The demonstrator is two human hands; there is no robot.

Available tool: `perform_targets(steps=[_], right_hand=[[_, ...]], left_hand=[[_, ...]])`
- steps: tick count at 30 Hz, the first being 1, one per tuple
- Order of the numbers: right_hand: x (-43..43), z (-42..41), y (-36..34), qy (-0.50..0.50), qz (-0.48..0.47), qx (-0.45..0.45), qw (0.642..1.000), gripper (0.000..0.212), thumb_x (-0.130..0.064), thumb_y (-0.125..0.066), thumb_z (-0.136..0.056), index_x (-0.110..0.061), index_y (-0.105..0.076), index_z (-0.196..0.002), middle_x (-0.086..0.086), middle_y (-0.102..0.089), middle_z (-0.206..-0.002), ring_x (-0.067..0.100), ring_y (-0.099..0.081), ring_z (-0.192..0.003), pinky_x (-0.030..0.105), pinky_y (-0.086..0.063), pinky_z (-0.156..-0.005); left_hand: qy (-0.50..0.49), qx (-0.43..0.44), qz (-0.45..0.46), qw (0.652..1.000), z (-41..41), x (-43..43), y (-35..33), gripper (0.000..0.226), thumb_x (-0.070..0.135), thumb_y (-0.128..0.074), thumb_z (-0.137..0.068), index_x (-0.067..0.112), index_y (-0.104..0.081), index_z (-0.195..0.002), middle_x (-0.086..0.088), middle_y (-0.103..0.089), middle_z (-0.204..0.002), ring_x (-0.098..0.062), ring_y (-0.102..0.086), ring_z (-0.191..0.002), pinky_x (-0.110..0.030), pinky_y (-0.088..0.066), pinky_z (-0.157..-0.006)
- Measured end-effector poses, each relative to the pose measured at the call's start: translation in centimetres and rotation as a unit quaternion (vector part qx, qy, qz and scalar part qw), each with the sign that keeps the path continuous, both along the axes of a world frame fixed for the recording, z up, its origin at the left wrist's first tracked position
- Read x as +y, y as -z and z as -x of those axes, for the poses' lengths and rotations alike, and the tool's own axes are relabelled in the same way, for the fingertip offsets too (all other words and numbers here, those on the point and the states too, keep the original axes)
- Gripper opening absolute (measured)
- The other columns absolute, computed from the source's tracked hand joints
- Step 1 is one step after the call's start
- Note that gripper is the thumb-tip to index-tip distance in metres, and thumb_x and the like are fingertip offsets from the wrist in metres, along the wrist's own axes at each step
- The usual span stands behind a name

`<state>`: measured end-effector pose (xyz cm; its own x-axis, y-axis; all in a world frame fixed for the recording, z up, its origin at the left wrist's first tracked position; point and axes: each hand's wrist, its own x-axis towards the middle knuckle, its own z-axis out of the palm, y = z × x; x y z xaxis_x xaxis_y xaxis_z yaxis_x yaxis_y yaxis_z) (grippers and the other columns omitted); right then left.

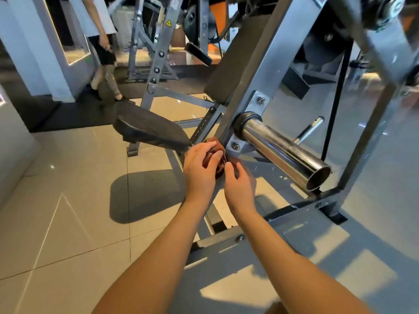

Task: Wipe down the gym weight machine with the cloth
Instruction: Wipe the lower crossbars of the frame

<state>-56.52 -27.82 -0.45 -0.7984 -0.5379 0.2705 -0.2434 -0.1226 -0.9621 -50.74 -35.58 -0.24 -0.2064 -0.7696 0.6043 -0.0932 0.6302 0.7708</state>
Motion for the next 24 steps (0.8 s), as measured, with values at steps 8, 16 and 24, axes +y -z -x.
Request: perform_targets(steps=[8, 16, 24], right_hand=[[1.1, -0.3, 1.6, -0.059, -0.038, -0.014, 0.997, 0.021, -0.026, -0.050, -0.105, -0.031, -0.065, -0.119, -0.020, -0.065, -0.109, -0.005, -0.061, -0.102, 0.011, -0.051, -0.082], [1.6, -1.4, 6.6, -0.081, -0.125, -0.033, 0.988, 0.037, -0.030, -0.050, -0.105, -0.028, -0.056, -0.141, -0.012, -0.058, -0.136, 0.002, -0.051, -0.117, 0.020, -0.041, -0.095], [1.3, -2.1, 9.1, -0.116, -0.125, -0.026, 0.985, 0.032, -0.029, -0.046, -0.105, -0.030, -0.061, -0.133, -0.017, -0.062, -0.123, 0.001, -0.055, -0.114, 0.014, -0.044, -0.092]], left_hand=[[-0.008, -0.040, 0.029, 0.999, -0.7, 0.0, 3.2, 0.030, 0.025, -0.059, -0.101, 0.025, -0.064, -0.130, 0.003, -0.058, -0.138, -0.019, -0.050, -0.129, -0.033, -0.043, -0.105], [-0.021, -0.068, -0.137, 0.988, -5.8, 1.5, 8.5, 0.029, 0.025, -0.058, -0.102, 0.023, -0.064, -0.130, 0.000, -0.059, -0.137, -0.016, -0.052, -0.126, -0.029, -0.045, -0.104], [-0.006, -0.157, -0.048, 0.986, -6.5, 1.3, 10.8, 0.042, 0.025, -0.051, -0.105, 0.031, -0.051, -0.146, 0.005, -0.046, -0.154, -0.015, -0.038, -0.139, -0.031, -0.034, -0.111]])
